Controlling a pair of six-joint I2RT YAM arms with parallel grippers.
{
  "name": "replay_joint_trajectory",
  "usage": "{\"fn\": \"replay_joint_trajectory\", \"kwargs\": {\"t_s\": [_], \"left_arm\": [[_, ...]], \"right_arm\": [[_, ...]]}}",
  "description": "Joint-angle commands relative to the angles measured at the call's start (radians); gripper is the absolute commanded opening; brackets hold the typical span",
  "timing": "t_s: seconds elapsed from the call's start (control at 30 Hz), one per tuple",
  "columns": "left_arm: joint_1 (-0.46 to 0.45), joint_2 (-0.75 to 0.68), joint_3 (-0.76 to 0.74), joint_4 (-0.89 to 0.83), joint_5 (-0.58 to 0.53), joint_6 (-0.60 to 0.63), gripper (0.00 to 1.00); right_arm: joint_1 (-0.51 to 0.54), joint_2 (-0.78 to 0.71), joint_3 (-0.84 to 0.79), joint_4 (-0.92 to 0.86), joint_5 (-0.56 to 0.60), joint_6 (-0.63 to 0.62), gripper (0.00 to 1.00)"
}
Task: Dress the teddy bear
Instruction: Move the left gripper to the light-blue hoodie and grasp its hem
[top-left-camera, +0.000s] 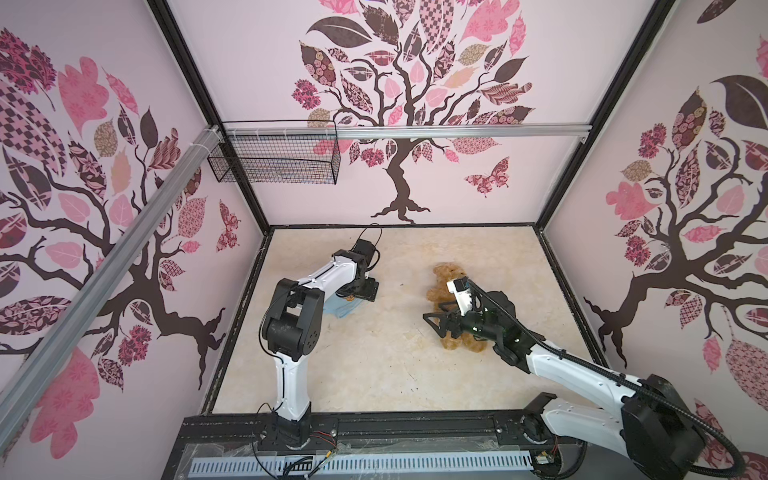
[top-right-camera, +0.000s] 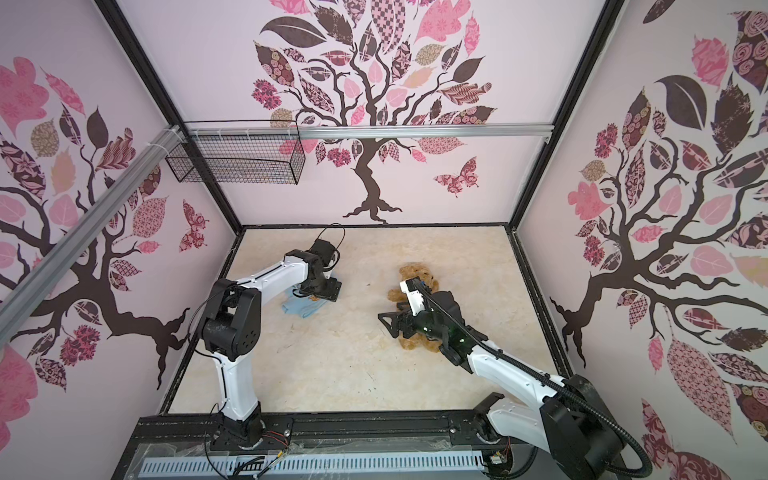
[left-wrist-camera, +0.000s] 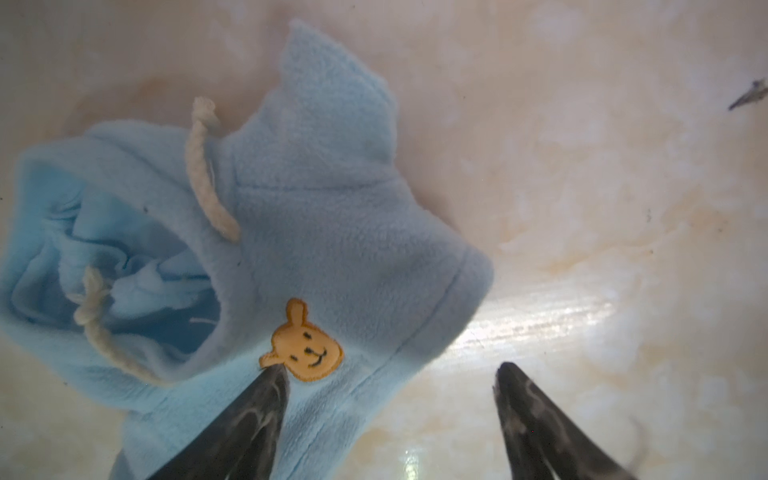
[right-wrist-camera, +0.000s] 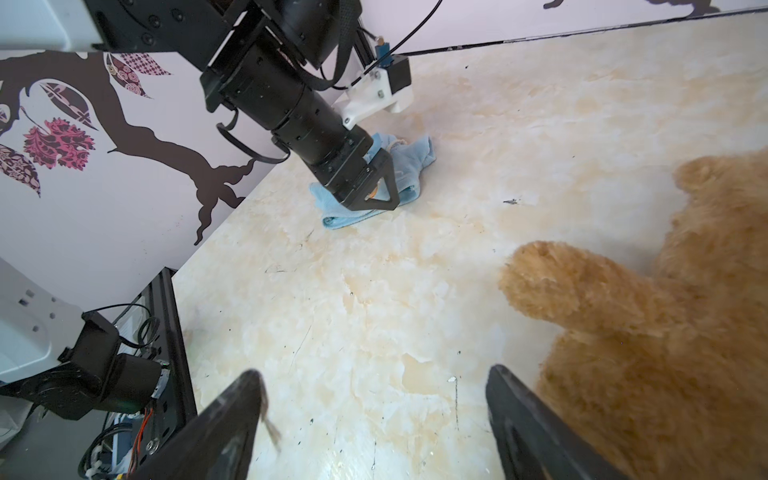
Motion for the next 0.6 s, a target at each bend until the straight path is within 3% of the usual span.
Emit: {"fn": "replay_joint_trajectory", "kwargs": {"t_s": [0.0, 0.13, 0.4, 0.57], "left_arm": [[-0.003, 0.029, 0.062, -0.026, -0.050, 0.003, 0.78], [-0.003, 0.058, 0.073, -0.025, -0.068, 0.010, 0.66], [0.003, 0.035, 0.052, -0.010, -0.062, 0.004, 0.23], [0.005, -0.015, -0.001, -0.002, 0.029, -0.065, 0.00]], "right_arm": [[-0.003, 0.005, 0.006, 0.039, -0.024, 0.016, 0.87], [-0.003, 0.012, 0.007, 0.036, -0.022, 0.018, 0.87], [-0.003, 0.023, 0.024, 0.011, -0.010, 0.007, 0.88], [0.001, 0.044, 0.024, 0.049, -0.030, 0.051, 0.85]]}}
